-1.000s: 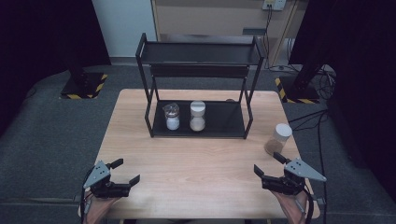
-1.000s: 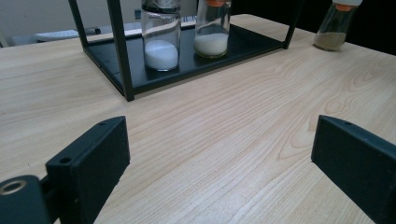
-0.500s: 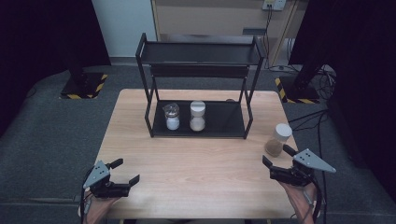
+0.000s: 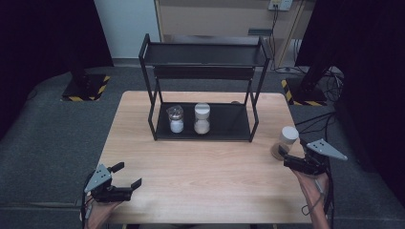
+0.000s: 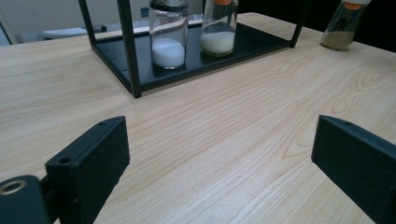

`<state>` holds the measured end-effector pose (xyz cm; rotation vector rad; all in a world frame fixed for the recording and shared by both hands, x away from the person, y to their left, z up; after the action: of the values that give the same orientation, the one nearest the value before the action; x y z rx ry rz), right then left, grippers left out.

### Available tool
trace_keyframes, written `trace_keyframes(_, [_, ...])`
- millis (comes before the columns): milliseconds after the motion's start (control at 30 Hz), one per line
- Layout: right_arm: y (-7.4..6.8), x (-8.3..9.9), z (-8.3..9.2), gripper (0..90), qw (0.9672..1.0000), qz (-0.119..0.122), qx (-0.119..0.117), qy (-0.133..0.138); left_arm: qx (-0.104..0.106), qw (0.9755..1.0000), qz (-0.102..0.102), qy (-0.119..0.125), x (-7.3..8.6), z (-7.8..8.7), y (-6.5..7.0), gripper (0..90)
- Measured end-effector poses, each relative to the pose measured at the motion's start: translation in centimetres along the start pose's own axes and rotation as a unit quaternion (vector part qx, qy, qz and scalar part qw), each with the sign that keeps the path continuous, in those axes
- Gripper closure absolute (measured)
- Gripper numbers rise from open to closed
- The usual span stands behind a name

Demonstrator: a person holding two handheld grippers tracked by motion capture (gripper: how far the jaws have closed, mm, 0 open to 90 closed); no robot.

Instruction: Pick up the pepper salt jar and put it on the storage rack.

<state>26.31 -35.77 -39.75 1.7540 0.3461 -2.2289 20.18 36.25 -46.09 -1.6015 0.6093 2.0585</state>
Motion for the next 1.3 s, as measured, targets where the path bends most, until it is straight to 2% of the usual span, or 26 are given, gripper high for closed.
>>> trace_keyframes(233, [1.0, 0.0, -2.5, 10.5, 0.9996, -0.009, 0.012, -0.023, -0.002, 1.0, 0.002, -0.005, 0.0, 0.0, 0.0, 3.4])
trace_keyframes(333, [1.2, 0.0, -3.7, 10.1, 0.9992, -0.012, 0.024, -0.029, -0.002, 1.0, 0.0, -0.008, -0.1, 0.0, 0.0, 3.4])
trace_keyframes(400, [1.3, 0.0, -4.2, 10.4, 0.9989, -0.011, 0.034, -0.031, -0.004, 1.0, 0.0, -0.007, 0.0, 0.1, 0.0, 3.5])
trace_keyframes(567, [1.9, 0.3, -5.3, 10.9, 0.9979, -0.028, 0.046, -0.035, -0.007, 0.9999, 0.003, -0.008, 0.0, 0.3, 0.1, 3.4])
trace_keyframes(667, [1.9, 0.3, -6.1, 11.2, 0.997, -0.018, 0.058, -0.049, -0.007, 0.9999, 0.001, -0.009, 0.0, 0.5, 0.2, 3.4])
trace_keyframes(767, [2.4, 0.5, -6.9, 14.0, 0.9963, -0.028, 0.06, -0.055, -0.008, 0.9999, 0.0, -0.011, 0.0, 0.7, 0.4, 3.5])
trace_keyframes(900, [2.7, 1.0, -7.3, 26.5, 0.9967, -0.027, 0.053, -0.056, -0.014, 0.9998, -0.004, -0.013, 0.0, 0.8, 0.6, 3.6])
trace_keyframes(967, [2.7, 1.2, -7.2, 33.4, 0.9975, -0.025, 0.047, -0.047, -0.014, 0.9998, -0.006, -0.013, 0.0, 0.8, 0.6, 3.6])
trace_keyframes(1067, [2.0, 1.1, -7.3, 33.7, 0.9974, -0.009, 0.054, -0.048, -0.017, 0.9998, -0.005, -0.01, 0.0, 0.9, 0.6, 3.6])
trace_keyframes(1300, [1.7, 1.0, -7.1, 33.9, 0.9972, -0.004, 0.056, -0.05, -0.025, 0.9997, -0.001, -0.005, 0.1, 1.0, 0.6, 2.2])
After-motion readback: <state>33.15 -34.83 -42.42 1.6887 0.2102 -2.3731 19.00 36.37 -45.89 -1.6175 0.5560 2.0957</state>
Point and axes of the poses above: each handheld gripper's, and its own axes: z roughly backward along the jaws, x roughly out of its underside, y roughly to its right, the point moved 3 cm from there along -z, roughly forward along the jaws, and after that the axes turned 7 degrees about y, right-handed, at the moved point
